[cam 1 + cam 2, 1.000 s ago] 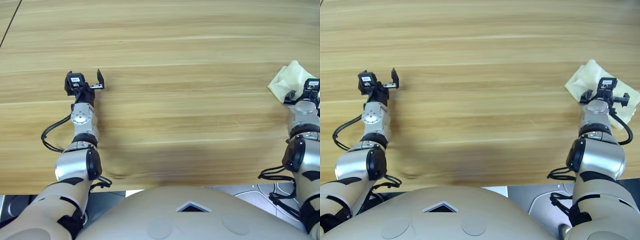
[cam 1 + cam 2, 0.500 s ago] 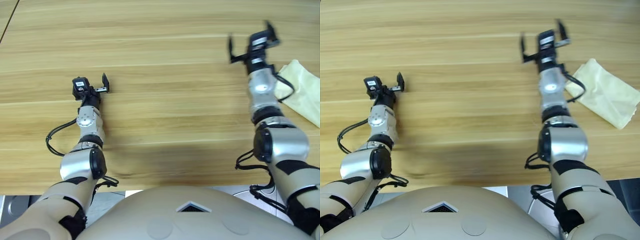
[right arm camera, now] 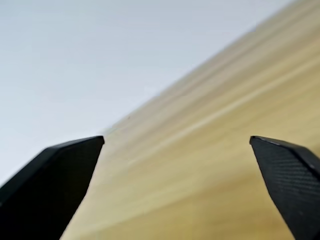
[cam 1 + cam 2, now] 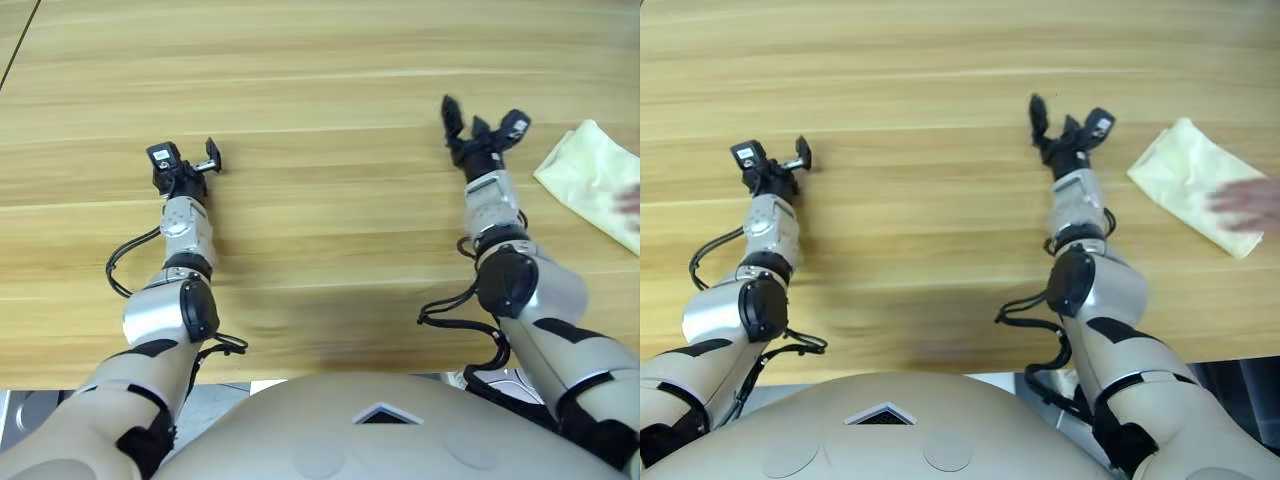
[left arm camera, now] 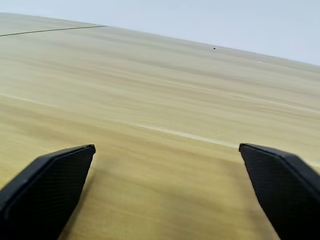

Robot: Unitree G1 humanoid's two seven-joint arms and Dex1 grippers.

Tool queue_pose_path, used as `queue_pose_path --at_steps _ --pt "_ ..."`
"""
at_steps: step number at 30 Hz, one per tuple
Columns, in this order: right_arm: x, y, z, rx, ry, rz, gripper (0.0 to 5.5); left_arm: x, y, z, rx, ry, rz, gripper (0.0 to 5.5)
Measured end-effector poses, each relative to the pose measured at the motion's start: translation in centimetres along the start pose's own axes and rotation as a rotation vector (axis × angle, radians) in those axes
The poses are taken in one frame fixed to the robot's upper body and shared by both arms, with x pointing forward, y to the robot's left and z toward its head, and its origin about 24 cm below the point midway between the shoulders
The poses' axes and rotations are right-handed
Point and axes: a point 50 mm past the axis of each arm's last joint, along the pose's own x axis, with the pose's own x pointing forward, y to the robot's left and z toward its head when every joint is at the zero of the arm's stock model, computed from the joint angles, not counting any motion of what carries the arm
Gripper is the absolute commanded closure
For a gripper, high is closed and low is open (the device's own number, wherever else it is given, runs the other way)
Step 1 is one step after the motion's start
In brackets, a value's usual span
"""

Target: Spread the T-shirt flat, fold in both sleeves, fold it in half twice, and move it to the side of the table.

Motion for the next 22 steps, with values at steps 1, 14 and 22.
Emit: queue_pose_path --at_steps 1,14,22 --pt "0.0 0.5 -1.0 -0.034 0.05 0.006 0.1 0.0 0.0 0.0 0.012 0.002 0.003 0.13" --pt "-0.1 1.3 -2.2 -0.088 0.113 0.064 0.1 0.1 -0.2 -0.1 0.122 0.016 0.002 0.13" --pt "-0.2 0.9 -2.0 -0.047 0.099 0.041 0.1 0.1 -0.3 -0.1 0.127 0.019 -0.004 0.13"
